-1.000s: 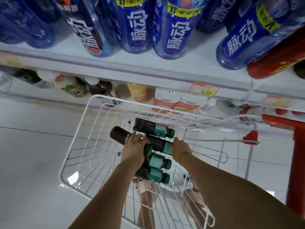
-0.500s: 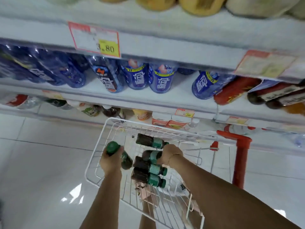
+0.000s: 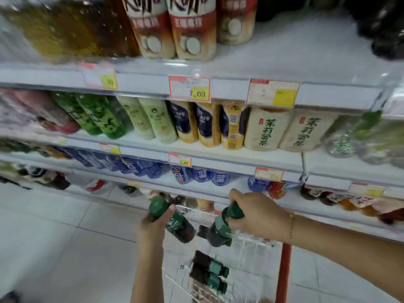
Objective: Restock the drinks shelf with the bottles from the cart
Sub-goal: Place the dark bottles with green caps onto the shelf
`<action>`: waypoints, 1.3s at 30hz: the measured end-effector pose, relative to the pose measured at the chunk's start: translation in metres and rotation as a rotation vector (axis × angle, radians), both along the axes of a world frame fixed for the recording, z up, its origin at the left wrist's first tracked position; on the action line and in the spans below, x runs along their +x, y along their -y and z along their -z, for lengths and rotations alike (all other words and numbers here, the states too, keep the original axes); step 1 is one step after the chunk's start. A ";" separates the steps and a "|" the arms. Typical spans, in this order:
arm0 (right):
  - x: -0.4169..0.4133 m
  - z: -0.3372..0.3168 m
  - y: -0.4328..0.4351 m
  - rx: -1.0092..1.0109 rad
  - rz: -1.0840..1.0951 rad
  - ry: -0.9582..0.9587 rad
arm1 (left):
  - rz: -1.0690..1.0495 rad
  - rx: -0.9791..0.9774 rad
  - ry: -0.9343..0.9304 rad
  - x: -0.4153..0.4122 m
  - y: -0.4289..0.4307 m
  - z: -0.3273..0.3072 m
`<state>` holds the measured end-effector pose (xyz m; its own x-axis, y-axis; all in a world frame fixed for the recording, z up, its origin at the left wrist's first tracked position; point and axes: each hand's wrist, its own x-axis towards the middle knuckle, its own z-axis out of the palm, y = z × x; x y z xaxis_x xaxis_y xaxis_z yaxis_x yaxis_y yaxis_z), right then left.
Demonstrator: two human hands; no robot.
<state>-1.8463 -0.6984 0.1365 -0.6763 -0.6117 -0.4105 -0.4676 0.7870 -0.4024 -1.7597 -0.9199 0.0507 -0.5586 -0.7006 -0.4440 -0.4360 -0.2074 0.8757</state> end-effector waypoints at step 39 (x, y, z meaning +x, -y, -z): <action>-0.124 -0.272 -0.063 -0.600 0.496 -0.803 | 0.531 -0.364 -0.882 -0.190 -0.135 -0.333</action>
